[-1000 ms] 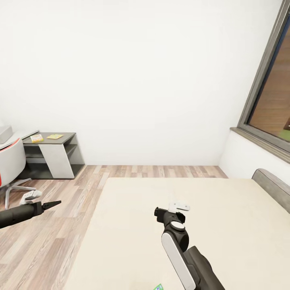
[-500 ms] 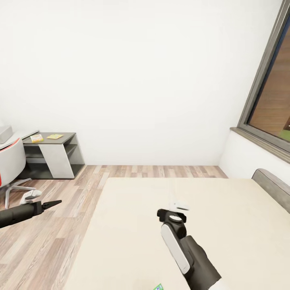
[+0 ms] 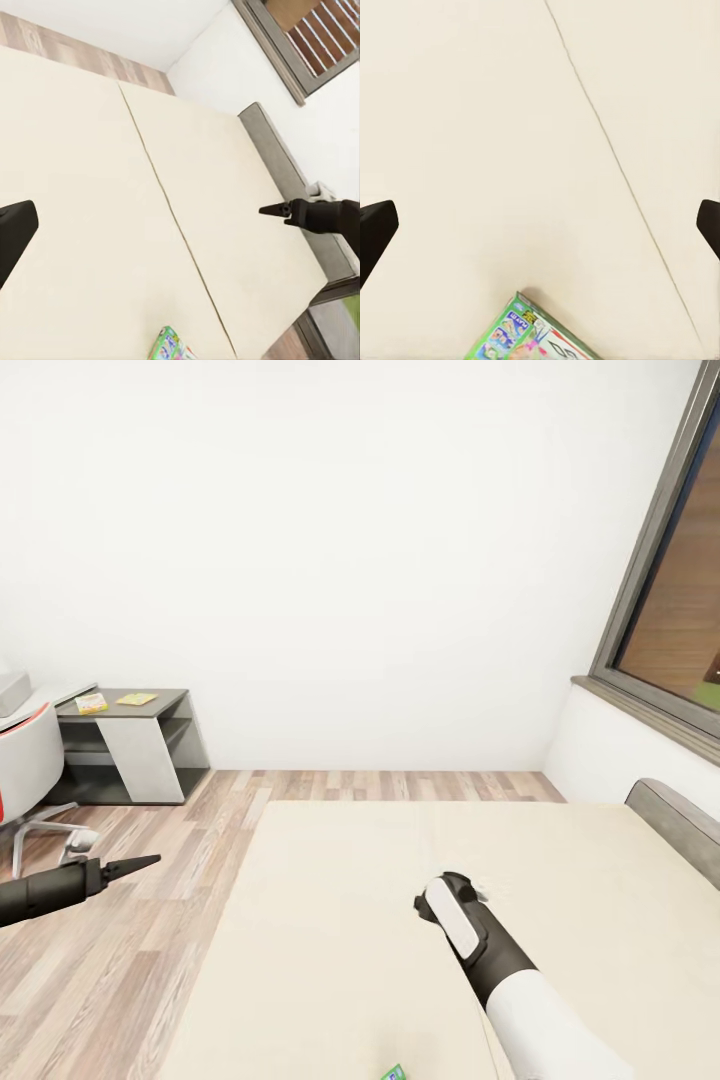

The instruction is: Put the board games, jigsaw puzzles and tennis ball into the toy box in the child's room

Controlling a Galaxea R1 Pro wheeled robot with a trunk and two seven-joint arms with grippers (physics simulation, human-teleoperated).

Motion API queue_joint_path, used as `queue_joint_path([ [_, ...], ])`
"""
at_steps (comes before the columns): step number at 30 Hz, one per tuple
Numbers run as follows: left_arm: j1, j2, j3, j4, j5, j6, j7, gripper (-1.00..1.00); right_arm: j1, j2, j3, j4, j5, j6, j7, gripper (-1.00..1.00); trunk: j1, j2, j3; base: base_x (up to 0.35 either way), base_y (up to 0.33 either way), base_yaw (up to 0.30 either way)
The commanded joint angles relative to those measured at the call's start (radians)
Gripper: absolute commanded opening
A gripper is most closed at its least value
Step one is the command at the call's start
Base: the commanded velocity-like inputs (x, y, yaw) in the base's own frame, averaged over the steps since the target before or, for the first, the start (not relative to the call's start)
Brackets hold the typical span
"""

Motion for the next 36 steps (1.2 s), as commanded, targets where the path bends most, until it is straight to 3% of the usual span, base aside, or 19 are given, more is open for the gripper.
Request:
queue_joint_path([
  [1, -0.001, 0.0, 0.002, -0.001, -0.009, 0.011, -0.014, 1.0, -0.003, -0.001, 0.002, 0.003, -0.01, 0.006, -0.009, 1.0, 0.001, -0.002, -0.002, 0.0, 0.0, 0.0],
  [11, -0.001, 0.001, 0.004, 0.002, -0.006, 0.022, -0.045, 1.0, -0.008, 0.004, 0.003, 0.02, -0.017, 0.019, -0.009, 1.0, 0.001, -0.002, -0.002, 0.0, 0.0, 0.0],
  [18, 0.001, 0.002, 0.002, 0.002, -0.007, 0.052, -0.101, 1.0, -0.007, 0.003, 0.012, 0.023, -0.016, 0.024, -0.012, 1.0, 0.001, -0.002, -0.002, 0.0, 0.0, 0.0],
  [36, 0.006, 0.002, 0.0, 0.003, -0.015, 0.057, -0.113, 1.0, 0.0, 0.007, 0.009, 0.024, -0.019, 0.104, -0.009, 1.0, 0.001, -0.002, -0.007, 0.0, 0.0, 0.0],
])
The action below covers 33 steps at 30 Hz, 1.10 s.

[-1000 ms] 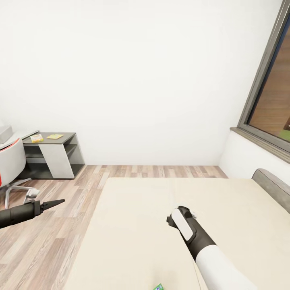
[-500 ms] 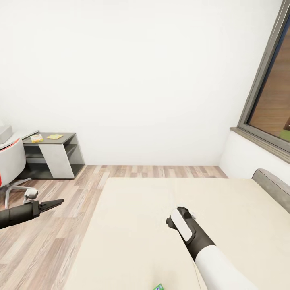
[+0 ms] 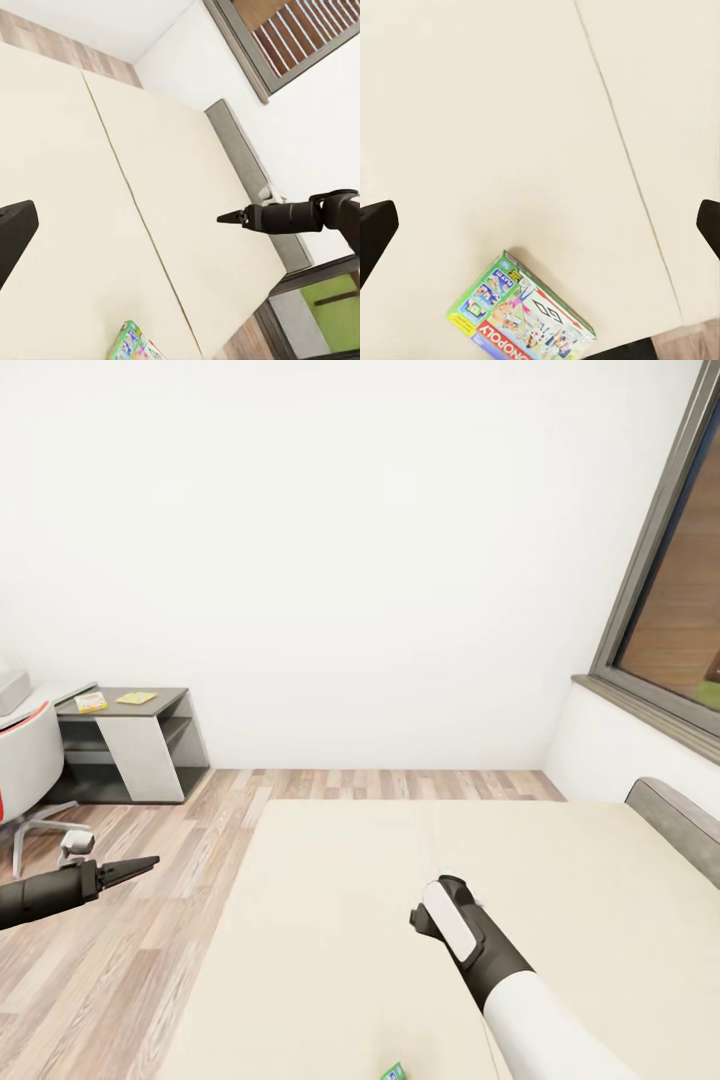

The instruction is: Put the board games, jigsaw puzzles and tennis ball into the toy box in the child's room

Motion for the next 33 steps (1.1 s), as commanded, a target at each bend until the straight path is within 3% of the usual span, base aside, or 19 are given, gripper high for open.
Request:
queue_joint_path([
  [1, -0.001, 0.0, 0.002, -0.001, -0.009, 0.01, -0.009, 1.0, -0.001, -0.002, 0.003, -0.001, -0.009, 0.001, -0.009, 1.0, 0.001, -0.002, -0.004, 0.0, 0.0, 0.0],
  [11, 0.004, 0.004, 0.002, 0.0, -0.008, 0.01, -0.021, 1.0, 0.067, -0.007, 0.005, 0.026, 0.0, -0.027, 0.045, 1.0, 0.001, -0.002, -0.018, 0.0, 0.0, 0.0],
  [19, 0.007, -0.001, 0.001, 0.002, -0.011, 0.009, -0.021, 1.0, 0.098, -0.007, 0.019, 0.094, 0.014, -0.106, 0.105, 1.0, 0.001, -0.002, -0.031, 0.0, 0.0, 0.0],
  [23, 0.037, 0.001, 0.001, 0.005, -0.01, 0.009, -0.021, 1.0, 0.105, -0.007, 0.112, 0.201, 0.037, -0.208, 0.182, 1.0, 0.001, -0.002, -0.038, 0.0, 0.0, 0.0],
  [27, 0.073, 0.003, 0.001, 0.004, -0.008, 0.004, -0.021, 1.0, 0.106, -0.007, 0.183, 0.228, 0.042, -0.243, 0.25, 1.0, 0.001, -0.002, -0.044, 0.0, 0.0, 0.0],
  [33, 0.108, 0.007, 0.006, 0.0, -0.003, 0.0, -0.021, 1.0, 0.107, -0.006, 0.221, 0.243, 0.045, -0.284, 0.289, 1.0, 0.001, -0.002, -0.054, 0.0, 0.0, 0.0],
])
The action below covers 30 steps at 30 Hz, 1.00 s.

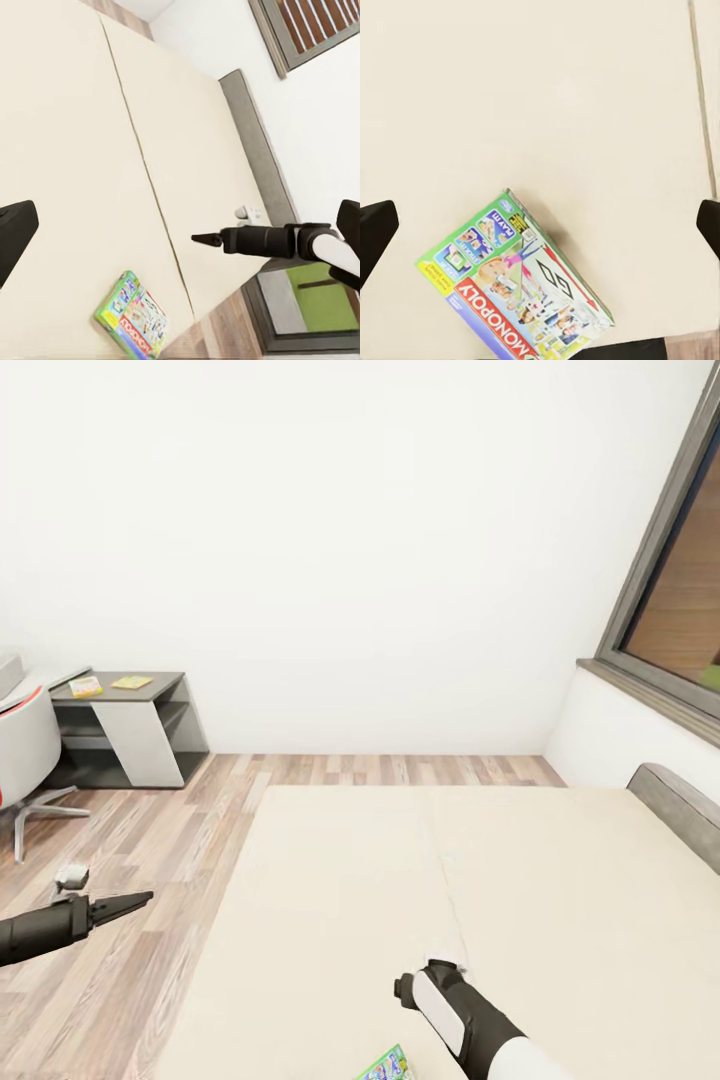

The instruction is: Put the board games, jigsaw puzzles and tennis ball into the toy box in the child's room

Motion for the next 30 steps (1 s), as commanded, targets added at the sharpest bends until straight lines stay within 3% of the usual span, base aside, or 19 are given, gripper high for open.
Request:
queue_joint_path([
  [1, 0.002, 0.0, 0.003, -0.002, -0.008, 0.01, -0.008, 1.0, -0.001, -0.001, 0.009, 0.0, -0.009, -0.006, -0.006, 1.0, 0.001, -0.002, -0.004, 0.0, 0.0, 0.0],
  [17, 0.017, 0.0, 0.003, -0.024, -0.005, 0.012, -0.008, 1.0, -0.001, -0.004, 0.019, 0.077, -0.006, -0.102, 0.049, 1.0, 0.001, -0.002, -0.03, 0.0, 0.0, 0.0],
  [30, 0.017, 0.0, 0.004, -0.029, -0.005, 0.013, -0.008, 1.0, -0.001, -0.004, 0.02, 0.098, -0.006, -0.115, 0.075, 1.0, 0.001, -0.002, -0.052, 0.0, 0.0, 0.0],
])
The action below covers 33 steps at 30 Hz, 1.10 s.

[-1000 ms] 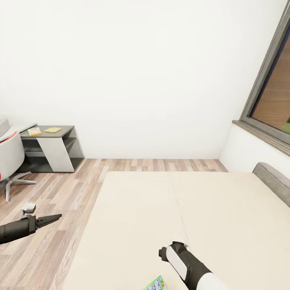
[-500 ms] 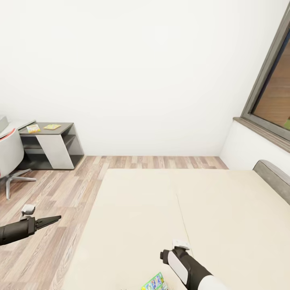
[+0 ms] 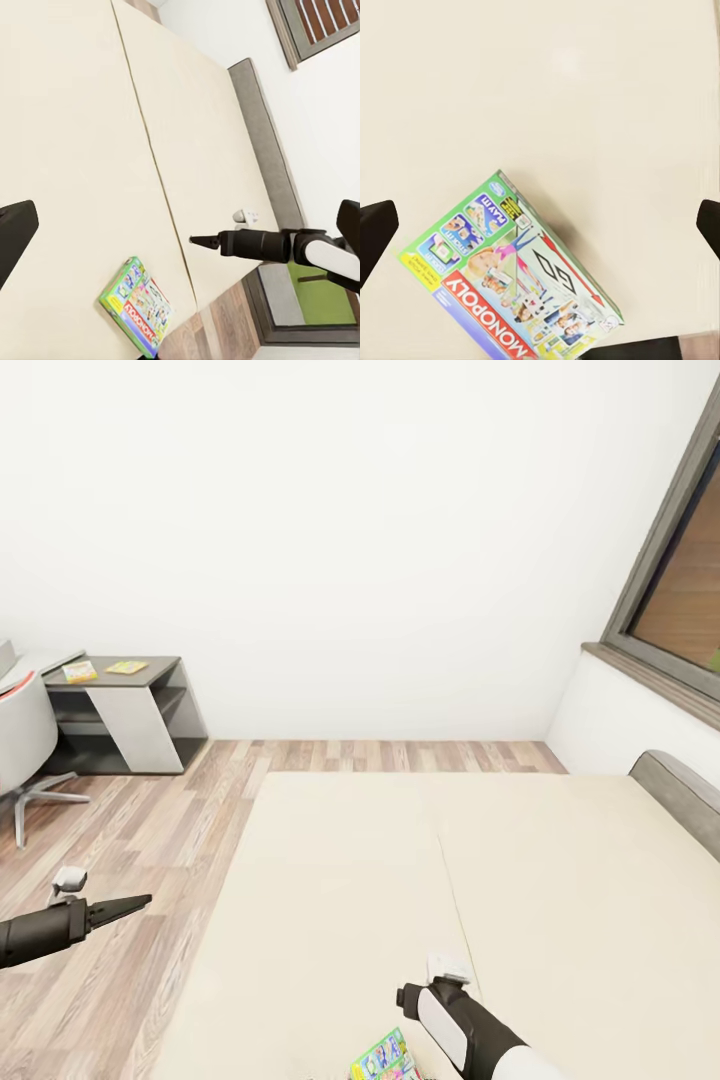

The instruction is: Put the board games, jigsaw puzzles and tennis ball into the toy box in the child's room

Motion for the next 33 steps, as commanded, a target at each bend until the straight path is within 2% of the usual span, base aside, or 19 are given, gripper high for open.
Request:
queue_joint_path([
  [1, -0.001, 0.0, 0.002, -0.001, -0.008, 0.01, -0.008, 1.0, -0.001, -0.001, 0.009, 0.002, -0.007, 0.004, -0.008, 1.0, 0.001, -0.002, -0.004, 0.0, 0.0, 0.0],
  [5, -0.001, -0.001, 0.001, -0.001, -0.009, 0.01, -0.008, 1.0, -0.001, -0.001, 0.01, 0.012, -0.007, 0.004, -0.004, 1.0, 0.001, -0.002, -0.01, 0.0, 0.0, 0.0],
  [18, -0.001, -0.003, -0.007, -0.001, -0.009, 0.01, -0.008, 1.0, -0.001, -0.007, 0.01, 0.019, -0.007, 0.004, 0.072, 1.0, 0.001, -0.002, -0.032, 0.0, 0.0, 0.0],
  [33, -0.001, -0.009, -0.008, -0.001, -0.009, 0.01, -0.008, 1.0, -0.001, -0.011, 0.01, 0.021, -0.007, 0.004, 0.08, 1.0, 0.001, -0.002, -0.056, 0.0, 0.0, 0.0],
])
